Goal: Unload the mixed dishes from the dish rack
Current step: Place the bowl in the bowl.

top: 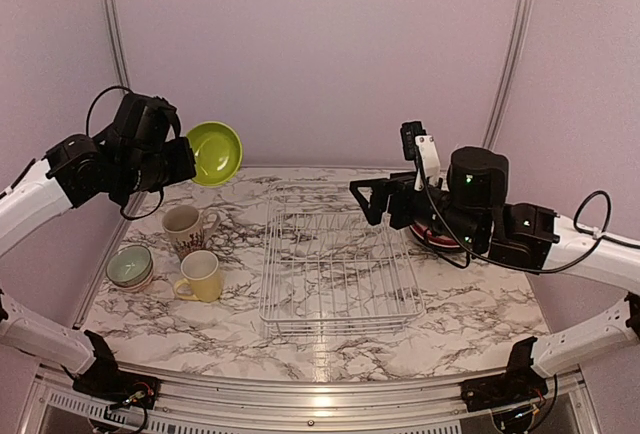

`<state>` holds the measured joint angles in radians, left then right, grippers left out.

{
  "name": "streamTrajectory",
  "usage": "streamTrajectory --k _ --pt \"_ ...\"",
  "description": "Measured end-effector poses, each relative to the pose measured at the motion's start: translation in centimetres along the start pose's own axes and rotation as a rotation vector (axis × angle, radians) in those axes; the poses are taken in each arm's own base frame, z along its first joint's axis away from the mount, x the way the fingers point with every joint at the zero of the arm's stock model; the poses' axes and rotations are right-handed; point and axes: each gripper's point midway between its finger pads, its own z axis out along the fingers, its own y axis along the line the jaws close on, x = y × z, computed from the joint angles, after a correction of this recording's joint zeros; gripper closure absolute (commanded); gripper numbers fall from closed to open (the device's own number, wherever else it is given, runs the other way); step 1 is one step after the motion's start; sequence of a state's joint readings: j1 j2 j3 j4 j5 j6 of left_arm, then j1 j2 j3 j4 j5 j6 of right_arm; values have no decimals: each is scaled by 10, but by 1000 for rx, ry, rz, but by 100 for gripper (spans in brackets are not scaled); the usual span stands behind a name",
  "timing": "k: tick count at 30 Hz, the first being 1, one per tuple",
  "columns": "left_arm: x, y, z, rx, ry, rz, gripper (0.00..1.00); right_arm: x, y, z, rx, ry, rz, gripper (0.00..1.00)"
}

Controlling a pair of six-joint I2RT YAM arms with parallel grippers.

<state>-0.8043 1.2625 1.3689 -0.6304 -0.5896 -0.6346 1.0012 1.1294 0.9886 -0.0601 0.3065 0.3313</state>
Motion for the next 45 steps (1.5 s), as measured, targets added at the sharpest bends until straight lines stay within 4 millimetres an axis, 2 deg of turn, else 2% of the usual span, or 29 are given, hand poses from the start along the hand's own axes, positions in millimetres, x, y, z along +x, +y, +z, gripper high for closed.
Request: streamTrajectory --k 4,6,8,12,16,19,23,29,34,40,43,45 --pt "-20 71 -6 -167 -52 -55 100 5 -9 0 39 2 -4 1" --pt "-22 105 -10 -250 -63 -83 100 9 -13 1 51 8 -7 2" --pt "-19 148 -14 -353 -65 -126 100 11 -15 1 60 12 -9 1" --pt "2 222 -22 -531 -37 -237 100 11 -17 2 66 12 -9 2" --pt "43 260 -17 -614 56 -344 100 12 -17 2 67 14 -8 2" --pt "81 274 -7 -642 148 -421 100 13 -18 2 69 17 -3 2" --pt "126 274 2 -634 254 -505 100 13 -18 2 70 20 -1 2" --pt "168 270 9 -614 329 -617 100 17 -20 2 82 32 -5 2" --pt "170 269 13 -604 321 -662 100 17 -22 2 95 33 -7 2" --pt "170 269 15 -604 305 -690 89 21 -27 2 119 44 -15 1" --pt "169 269 15 -604 296 -696 76 21 -29 1 127 46 -18 2" --pt "166 269 13 -603 282 -698 63 21 -30 1 132 45 -20 2"
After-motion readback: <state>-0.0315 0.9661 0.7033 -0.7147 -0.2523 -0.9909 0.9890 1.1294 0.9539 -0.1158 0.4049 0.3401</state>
